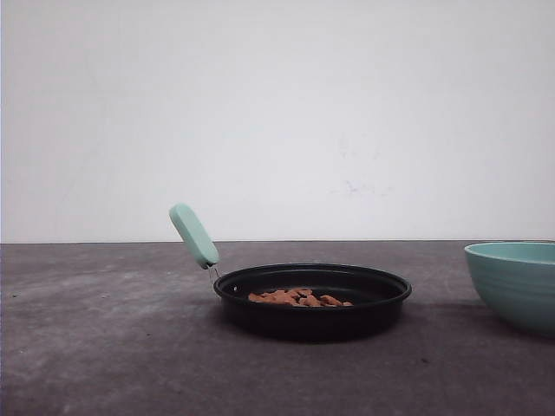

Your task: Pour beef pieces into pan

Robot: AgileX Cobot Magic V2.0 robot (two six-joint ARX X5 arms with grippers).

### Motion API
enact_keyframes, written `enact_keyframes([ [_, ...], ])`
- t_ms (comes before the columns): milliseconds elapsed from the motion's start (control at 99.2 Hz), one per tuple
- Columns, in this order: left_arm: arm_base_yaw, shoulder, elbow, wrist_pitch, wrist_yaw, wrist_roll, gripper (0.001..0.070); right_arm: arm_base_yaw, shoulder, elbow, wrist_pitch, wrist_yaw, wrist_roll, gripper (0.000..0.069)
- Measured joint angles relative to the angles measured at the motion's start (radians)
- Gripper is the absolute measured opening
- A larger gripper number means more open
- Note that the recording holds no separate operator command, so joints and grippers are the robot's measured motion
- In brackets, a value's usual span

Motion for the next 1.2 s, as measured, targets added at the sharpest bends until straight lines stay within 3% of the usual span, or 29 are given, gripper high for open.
enact_keyframes([
  [81,0.018,-0.041,0.0,-0.035,-0.005,0.067,0.0014,0.0,0.0,0.0,0.0,0.0,0.0,0.0016],
  [252,0.077,-0.134,0.0,-0.016,-0.023,0.15,0.0014,0.0,0.0,0.0,0.0,0.0,0.0,0.0016],
  [343,0.135,-0.154,-0.021,0.028,-0.027,0.228,0.0014,0.0,0.0,0.0,0.0,0.0,0.0,0.0016],
  [443,0.219,-0.196,-0.14,0.106,-0.019,0.303,0.0014,0.0,0.0,0.0,0.0,0.0,0.0,0.0016],
  [564,0.303,-0.27,-0.343,0.189,0.067,0.313,0.0014,0.0,0.0,0.0,0.0,0.0,0.0,0.0016],
  [706,0.325,-0.387,-0.521,0.179,0.193,0.322,0.0014,0.0,0.0,0.0,0.0,0.001,0.0,0.0016],
  [766,0.328,-0.432,-0.568,0.169,0.192,0.33,0.0014,0.0,0.0,0.0,0.0,0.001,0.0,0.0016],
  [978,0.348,-0.496,-0.632,0.081,0.088,0.354,0.0014,0.0,0.0,0.0,0.0,0.002,0.0,0.0016],
  [1199,0.35,-0.498,-0.666,0.107,0.083,0.354,0.0014,0.0,0.0,0.0,0.0,0.002,0.0,0.0016],
])
